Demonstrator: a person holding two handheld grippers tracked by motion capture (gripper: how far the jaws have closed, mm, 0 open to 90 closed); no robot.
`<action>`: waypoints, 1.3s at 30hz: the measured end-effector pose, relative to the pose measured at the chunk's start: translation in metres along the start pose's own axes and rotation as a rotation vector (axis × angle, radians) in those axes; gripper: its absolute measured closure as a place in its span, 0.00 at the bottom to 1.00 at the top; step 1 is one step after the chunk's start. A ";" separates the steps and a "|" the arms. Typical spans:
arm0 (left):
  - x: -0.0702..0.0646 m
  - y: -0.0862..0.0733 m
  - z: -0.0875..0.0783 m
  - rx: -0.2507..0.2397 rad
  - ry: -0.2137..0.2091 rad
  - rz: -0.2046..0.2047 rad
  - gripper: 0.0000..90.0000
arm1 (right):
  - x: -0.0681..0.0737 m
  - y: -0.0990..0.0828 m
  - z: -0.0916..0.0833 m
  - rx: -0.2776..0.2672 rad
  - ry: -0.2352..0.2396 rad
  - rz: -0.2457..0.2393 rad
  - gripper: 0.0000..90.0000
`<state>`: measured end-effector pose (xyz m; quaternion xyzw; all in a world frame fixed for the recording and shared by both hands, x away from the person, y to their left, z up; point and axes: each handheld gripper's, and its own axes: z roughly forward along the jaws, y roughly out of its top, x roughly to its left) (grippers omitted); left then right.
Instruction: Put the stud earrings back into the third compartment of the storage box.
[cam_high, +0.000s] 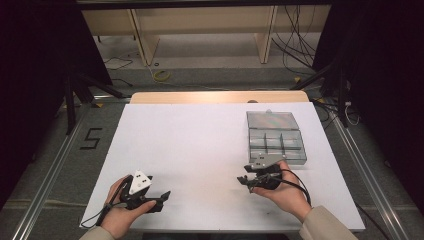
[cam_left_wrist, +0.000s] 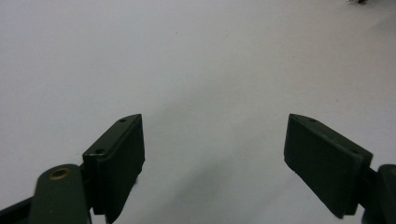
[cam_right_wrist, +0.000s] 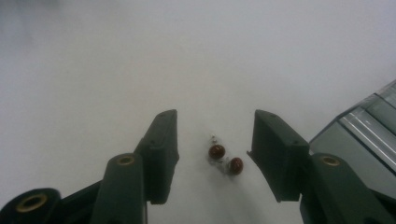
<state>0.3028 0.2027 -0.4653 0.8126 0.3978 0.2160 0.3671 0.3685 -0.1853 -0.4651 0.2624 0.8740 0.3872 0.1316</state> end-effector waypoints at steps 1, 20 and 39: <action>0.000 0.000 0.000 0.000 0.000 0.000 0.22 | 0.000 0.000 0.003 0.010 -0.001 -0.004 0.58; -0.001 0.000 0.000 -0.003 -0.005 -0.003 0.22 | -0.004 0.005 0.033 0.131 -0.003 -0.004 0.73; -0.001 0.001 0.000 -0.004 -0.006 -0.002 0.22 | -0.006 0.006 0.035 0.151 -0.002 0.071 0.88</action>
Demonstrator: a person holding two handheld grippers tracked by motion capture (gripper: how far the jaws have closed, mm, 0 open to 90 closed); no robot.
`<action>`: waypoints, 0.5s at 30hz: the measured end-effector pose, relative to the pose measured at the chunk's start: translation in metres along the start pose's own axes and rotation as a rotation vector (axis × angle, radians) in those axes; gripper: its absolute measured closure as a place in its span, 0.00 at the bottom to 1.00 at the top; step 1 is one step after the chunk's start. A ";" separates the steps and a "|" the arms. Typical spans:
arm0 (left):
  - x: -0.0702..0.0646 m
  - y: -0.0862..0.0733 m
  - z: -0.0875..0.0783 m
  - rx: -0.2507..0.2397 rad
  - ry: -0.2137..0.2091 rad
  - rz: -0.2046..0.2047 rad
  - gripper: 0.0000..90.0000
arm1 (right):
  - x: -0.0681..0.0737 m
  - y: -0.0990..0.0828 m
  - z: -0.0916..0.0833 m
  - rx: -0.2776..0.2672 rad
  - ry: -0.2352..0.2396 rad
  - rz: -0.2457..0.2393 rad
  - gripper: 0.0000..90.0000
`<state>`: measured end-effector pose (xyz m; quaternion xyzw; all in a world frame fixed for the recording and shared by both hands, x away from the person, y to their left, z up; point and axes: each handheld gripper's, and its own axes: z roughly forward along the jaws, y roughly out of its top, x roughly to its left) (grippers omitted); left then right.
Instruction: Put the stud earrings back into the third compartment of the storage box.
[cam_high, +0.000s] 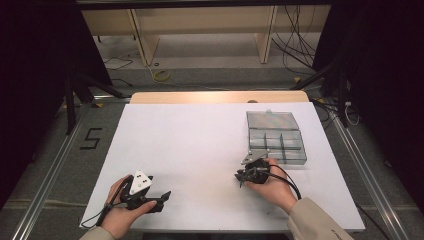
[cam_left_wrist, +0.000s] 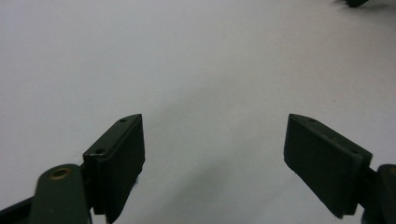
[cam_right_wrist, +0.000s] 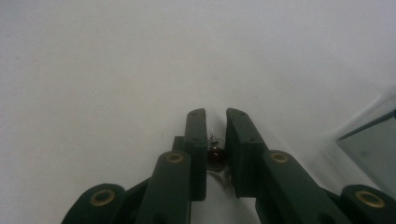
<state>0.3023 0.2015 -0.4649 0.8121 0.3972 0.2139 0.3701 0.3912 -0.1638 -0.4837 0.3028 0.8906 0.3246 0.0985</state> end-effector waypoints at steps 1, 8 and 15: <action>0.000 0.000 0.000 -0.001 0.001 -0.001 0.22 | 0.000 0.000 0.000 0.003 -0.003 -0.001 0.89; 0.000 0.000 0.000 0.001 0.002 0.002 0.22 | 0.001 0.002 -0.001 -0.003 -0.004 -0.004 0.90; 0.000 0.000 0.000 0.002 0.001 0.001 0.22 | 0.002 0.008 -0.010 -0.067 0.000 0.007 0.91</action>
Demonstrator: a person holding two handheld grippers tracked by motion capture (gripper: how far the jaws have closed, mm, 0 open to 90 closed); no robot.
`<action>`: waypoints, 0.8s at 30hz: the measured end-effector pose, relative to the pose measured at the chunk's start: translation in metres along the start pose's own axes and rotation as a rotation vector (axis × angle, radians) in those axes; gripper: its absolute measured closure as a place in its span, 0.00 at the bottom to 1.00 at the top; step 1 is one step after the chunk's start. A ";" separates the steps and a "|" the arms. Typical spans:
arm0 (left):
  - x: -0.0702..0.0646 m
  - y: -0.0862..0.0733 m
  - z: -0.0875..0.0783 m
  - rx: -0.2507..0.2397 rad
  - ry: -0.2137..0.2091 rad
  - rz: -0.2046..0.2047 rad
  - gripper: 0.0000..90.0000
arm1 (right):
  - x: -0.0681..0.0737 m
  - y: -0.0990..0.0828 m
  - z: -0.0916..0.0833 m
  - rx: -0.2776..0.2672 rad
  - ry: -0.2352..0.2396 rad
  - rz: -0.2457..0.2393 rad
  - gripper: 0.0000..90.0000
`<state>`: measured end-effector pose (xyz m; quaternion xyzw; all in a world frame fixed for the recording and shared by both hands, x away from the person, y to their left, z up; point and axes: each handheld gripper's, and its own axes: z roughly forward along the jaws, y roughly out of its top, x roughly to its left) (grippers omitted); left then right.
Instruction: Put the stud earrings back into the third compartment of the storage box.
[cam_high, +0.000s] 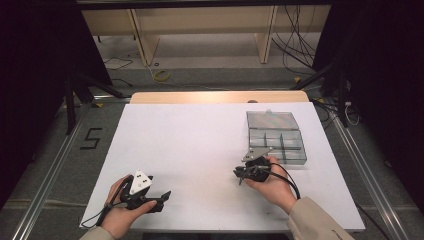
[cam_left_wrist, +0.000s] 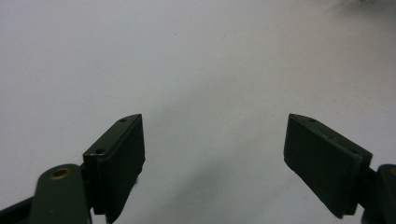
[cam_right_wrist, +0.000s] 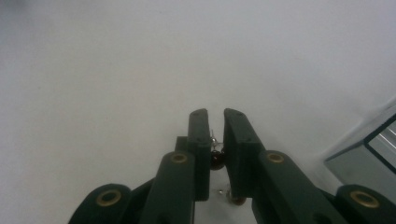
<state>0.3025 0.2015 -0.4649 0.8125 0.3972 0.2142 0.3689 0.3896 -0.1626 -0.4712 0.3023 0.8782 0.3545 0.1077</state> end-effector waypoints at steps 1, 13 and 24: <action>0.000 0.000 0.000 -0.003 0.000 -0.002 0.22 | 0.000 0.000 -0.001 -0.002 -0.001 0.002 0.91; 0.000 0.000 0.000 -0.001 0.003 0.001 0.22 | -0.004 0.004 -0.010 -0.049 -0.008 0.019 0.91; 0.000 0.000 0.000 -0.001 0.003 0.000 0.22 | -0.008 0.006 -0.017 -0.071 -0.023 0.031 0.91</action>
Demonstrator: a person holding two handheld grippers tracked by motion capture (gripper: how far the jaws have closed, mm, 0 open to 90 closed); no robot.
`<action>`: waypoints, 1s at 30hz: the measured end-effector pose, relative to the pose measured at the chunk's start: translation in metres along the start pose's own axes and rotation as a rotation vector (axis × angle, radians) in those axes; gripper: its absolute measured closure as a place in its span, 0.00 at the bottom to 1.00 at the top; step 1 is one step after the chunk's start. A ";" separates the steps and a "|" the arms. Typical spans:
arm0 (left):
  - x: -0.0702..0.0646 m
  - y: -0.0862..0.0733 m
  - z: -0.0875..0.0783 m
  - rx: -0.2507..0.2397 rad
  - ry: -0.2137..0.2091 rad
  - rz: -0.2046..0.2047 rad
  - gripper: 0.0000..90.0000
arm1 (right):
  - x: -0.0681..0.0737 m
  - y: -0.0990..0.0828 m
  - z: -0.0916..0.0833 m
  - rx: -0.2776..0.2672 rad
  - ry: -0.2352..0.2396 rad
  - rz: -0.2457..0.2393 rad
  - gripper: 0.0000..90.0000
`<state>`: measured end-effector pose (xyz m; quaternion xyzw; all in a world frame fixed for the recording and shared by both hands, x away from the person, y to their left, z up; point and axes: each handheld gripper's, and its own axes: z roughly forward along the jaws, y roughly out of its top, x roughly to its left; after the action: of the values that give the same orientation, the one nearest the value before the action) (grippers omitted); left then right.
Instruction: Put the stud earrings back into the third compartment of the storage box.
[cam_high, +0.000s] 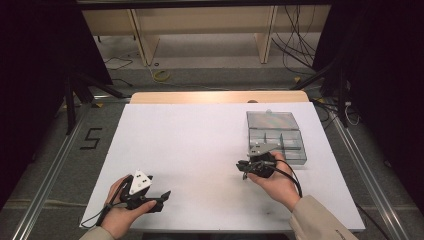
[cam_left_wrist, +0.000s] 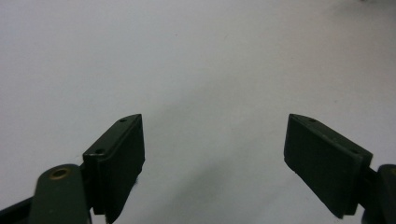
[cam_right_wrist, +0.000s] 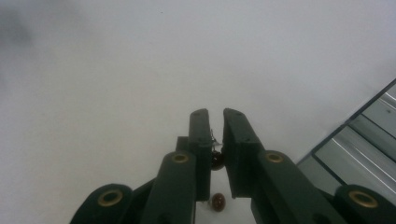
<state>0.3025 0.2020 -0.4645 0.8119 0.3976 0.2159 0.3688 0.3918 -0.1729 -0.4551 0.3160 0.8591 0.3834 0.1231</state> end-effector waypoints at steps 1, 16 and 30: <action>0.000 0.000 0.000 0.000 0.000 0.000 0.22 | 0.000 0.000 0.000 0.000 0.000 0.000 0.91; 0.000 0.000 0.000 -0.001 0.002 0.000 0.22 | -0.009 0.003 -0.010 -0.039 -0.027 0.023 0.92; 0.001 0.000 0.000 0.002 0.001 0.001 0.22 | -0.022 0.003 -0.021 -0.066 -0.070 0.045 0.92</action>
<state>0.3029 0.2027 -0.4646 0.8125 0.3974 0.2162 0.3678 0.4003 -0.1982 -0.4394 0.3443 0.8338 0.4028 0.1549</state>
